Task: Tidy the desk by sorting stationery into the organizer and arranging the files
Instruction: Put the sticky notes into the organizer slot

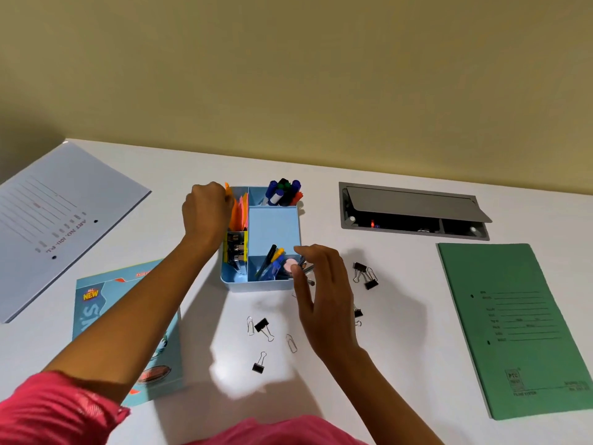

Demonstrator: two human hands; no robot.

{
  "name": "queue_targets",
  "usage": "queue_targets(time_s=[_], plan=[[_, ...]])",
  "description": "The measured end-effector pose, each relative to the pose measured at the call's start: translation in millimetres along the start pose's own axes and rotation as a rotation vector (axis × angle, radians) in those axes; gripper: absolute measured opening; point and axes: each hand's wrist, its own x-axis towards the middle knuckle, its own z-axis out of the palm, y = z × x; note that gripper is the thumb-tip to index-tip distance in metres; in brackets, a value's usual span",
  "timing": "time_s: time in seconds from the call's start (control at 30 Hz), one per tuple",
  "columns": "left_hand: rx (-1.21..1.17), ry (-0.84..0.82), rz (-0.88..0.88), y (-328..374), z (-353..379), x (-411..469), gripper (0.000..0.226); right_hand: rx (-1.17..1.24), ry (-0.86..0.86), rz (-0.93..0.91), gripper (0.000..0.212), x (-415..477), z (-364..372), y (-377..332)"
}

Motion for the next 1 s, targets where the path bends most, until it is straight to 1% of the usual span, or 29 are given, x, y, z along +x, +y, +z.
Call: queue_targets(time_s=[0.17,0.3,0.37,0.47,0.57,0.63,0.7,0.77,0.83,0.87,0.93,1.0], plan=[[-0.047,-0.031,-0.009,8,6,8,0.042,0.013,-0.024,0.041,0.021,-2,3,6],[-0.033,-0.081,0.001,9,15,4,0.024,0.039,-0.029,0.055,0.020,-2,4,5],[-0.062,-0.109,-0.010,6,21,2,0.022,0.043,-0.026,0.062,0.020,-2,4,7],[-0.094,-0.148,0.010,0,26,0,0.025,0.045,-0.019,0.064,0.020,-3,5,11],[-0.211,-0.100,0.051,-2,20,-7,0.025,0.042,0.011,0.072,0.022,-5,4,15],[-0.320,-0.030,0.051,-1,12,-20,0.020,0.040,0.076,0.053,0.022,-5,1,16],[-0.353,0.021,0.047,-4,9,-38,0.025,0.051,0.163,0.069,0.017,-4,-3,16],[-0.364,0.044,0.002,-13,13,-59,0.033,0.120,0.243,0.200,0.016,-3,-4,18],[-0.423,0.034,-0.103,-20,18,-83,0.040,0.219,0.274,0.416,0.023,-5,3,27],[-0.465,0.016,-0.166,-21,21,-96,0.042,0.256,0.244,0.519,0.030,-6,8,34],[-0.520,-0.043,-0.280,-19,24,-118,0.045,0.278,0.111,0.642,0.039,-8,18,49],[-0.539,-0.110,-0.381,-15,26,-132,0.045,0.267,-0.079,0.715,0.035,-9,28,57]])
